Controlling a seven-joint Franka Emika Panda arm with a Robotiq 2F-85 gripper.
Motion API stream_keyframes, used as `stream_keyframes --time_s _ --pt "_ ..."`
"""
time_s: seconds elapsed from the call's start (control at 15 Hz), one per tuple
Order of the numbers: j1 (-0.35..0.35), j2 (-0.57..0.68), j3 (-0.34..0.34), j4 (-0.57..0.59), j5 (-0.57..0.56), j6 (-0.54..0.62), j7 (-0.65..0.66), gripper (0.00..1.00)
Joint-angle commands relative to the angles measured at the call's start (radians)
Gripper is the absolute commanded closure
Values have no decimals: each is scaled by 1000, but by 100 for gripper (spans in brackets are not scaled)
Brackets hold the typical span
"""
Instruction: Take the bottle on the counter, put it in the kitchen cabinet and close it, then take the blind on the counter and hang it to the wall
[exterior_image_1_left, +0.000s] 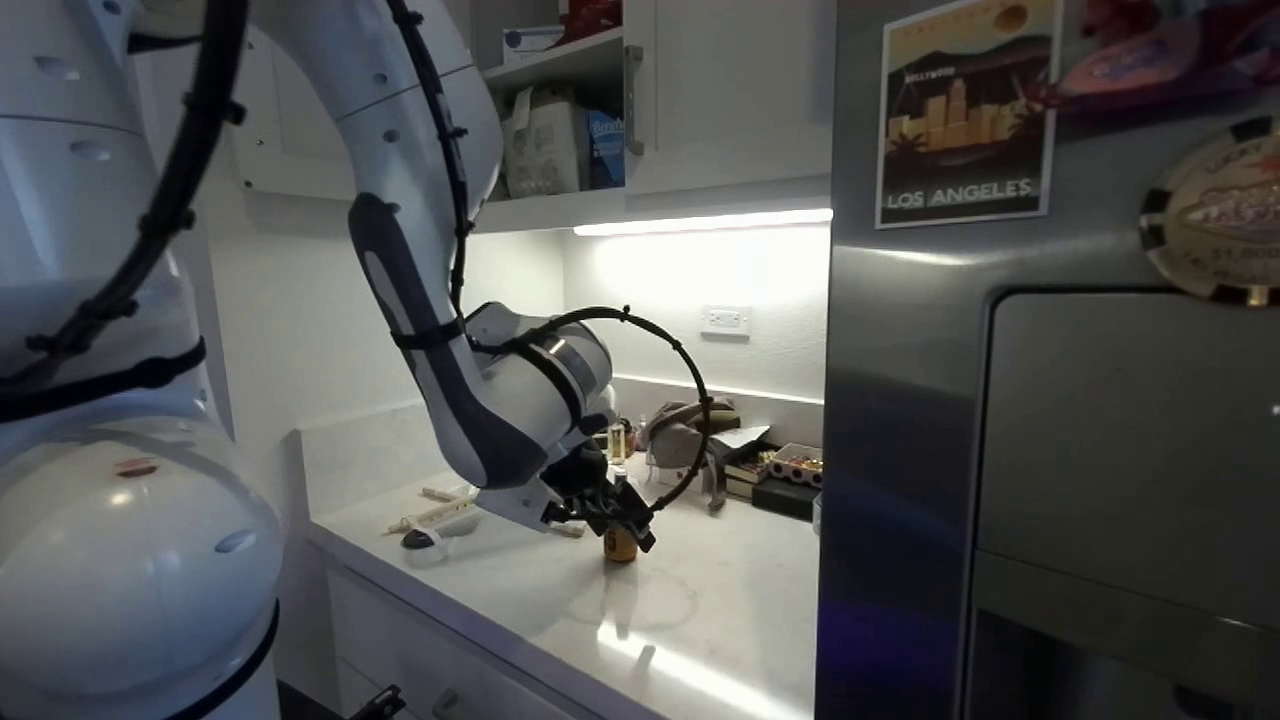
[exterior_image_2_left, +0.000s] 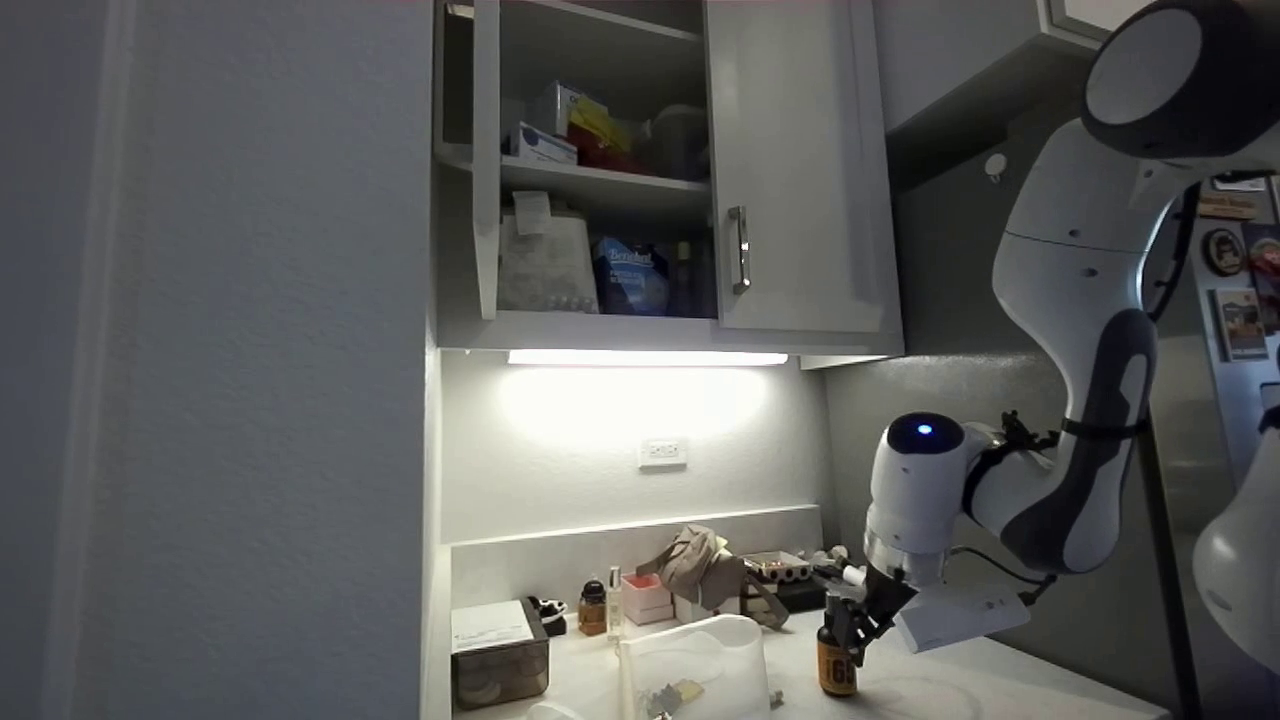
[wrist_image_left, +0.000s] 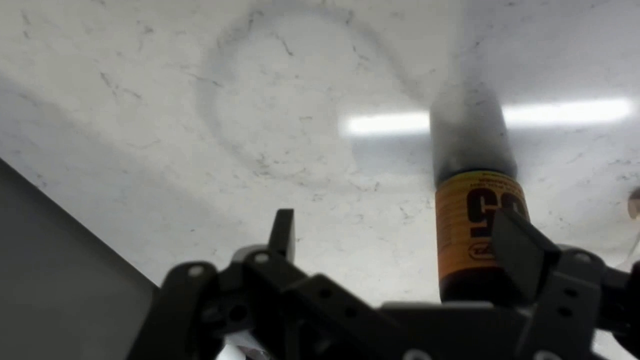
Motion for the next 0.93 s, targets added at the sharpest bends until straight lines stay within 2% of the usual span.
stream_keyframes --time_s 0.0,0.2,0.27,0.33,0.4,0.47,0.73,0.8,0.87 --pt "-70 33 -102 -2 -140 231 -38 0" --pt "-112 83 -183 9 -214 376 -91 0" --pt "-85 70 -246 -28 -87 383 -258 0" --pt "-90 59 -264 -38 -56 388 -316 0" --pt "-109 29 -254 -17 -146 384 -242 0" --pt "-105 -5 -270 -33 -130 381 -283 0" --pt "-79 -116 -264 -69 -134 366 -310 0" --pt "-65 -93 -254 -24 -187 377 -245 0" --pt "-53 -106 -247 -26 -202 374 -235 0"
